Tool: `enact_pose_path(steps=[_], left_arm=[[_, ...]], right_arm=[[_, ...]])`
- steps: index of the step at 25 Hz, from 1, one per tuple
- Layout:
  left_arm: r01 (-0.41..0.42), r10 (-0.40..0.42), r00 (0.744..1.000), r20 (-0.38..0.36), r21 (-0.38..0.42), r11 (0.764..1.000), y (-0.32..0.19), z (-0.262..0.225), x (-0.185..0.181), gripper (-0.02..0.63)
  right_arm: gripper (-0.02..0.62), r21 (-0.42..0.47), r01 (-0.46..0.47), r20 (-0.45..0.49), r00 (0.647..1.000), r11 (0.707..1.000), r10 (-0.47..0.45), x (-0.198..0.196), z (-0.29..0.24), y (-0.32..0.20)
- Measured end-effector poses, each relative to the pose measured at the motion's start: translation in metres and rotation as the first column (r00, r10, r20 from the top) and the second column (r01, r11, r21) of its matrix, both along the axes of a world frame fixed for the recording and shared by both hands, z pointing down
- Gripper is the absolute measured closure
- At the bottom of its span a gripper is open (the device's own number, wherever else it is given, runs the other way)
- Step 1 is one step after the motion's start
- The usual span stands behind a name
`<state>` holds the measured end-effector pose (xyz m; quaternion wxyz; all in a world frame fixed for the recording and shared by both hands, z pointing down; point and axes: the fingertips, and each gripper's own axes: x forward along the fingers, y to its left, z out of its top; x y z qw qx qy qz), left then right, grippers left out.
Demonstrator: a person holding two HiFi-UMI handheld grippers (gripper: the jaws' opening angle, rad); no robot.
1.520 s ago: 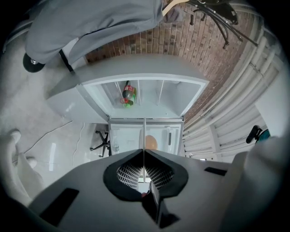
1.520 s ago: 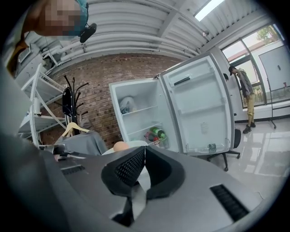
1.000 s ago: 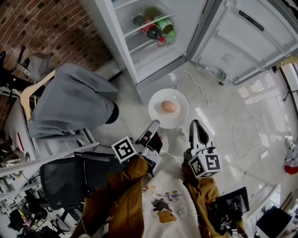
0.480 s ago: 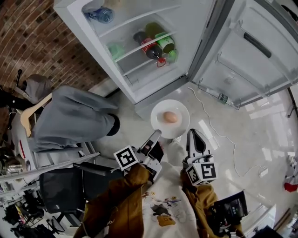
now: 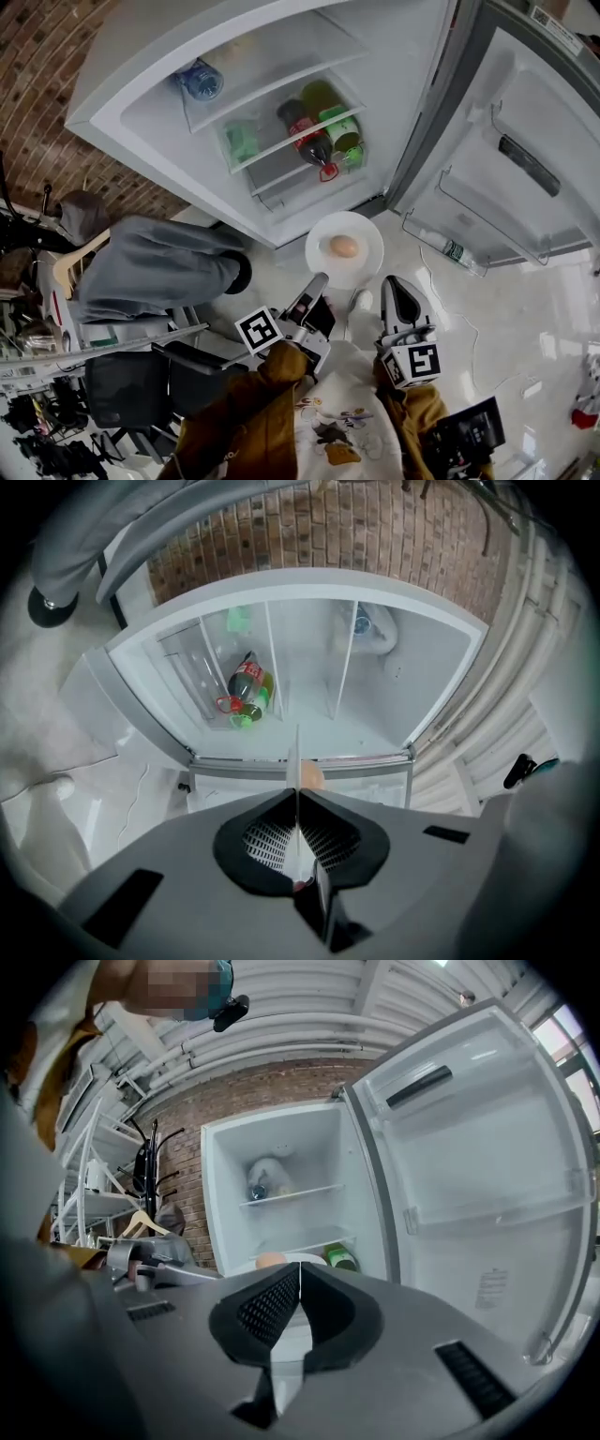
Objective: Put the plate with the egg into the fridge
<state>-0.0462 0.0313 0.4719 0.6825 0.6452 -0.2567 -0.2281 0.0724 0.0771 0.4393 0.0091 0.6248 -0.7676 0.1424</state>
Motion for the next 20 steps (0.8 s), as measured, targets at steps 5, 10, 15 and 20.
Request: enact_pose_path(steps=[5, 10, 15, 20], left_arm=[[0.043, -0.043, 0.999, 0.016, 0.000, 0.999, -0.024, 0.002, 0.018, 0.589], [0.096, -0.096, 0.995, 0.006, -0.012, 0.995, -0.041, 0.010, 0.036, 0.589], [0.123, -0.123, 0.992, -0.006, -0.001, 0.992, -0.052, 0.006, 0.056, 0.589], [0.142, -0.142, 0.990, 0.021, 0.002, 0.990, -0.057, 0.009, 0.062, 0.589]], right_arm=[[0.588, 0.004, 0.051, -0.015, 0.999, 0.999, -0.051, 0.021, 0.000, -0.027], [0.588, 0.017, 0.102, -0.026, 0.994, 0.995, -0.102, 0.041, -0.001, -0.048], [0.588, 0.019, 0.131, -0.020, 0.991, 0.991, -0.131, 0.060, 0.002, -0.063], [0.588, 0.021, 0.143, -0.008, 0.990, 0.989, -0.143, 0.072, 0.004, -0.071]])
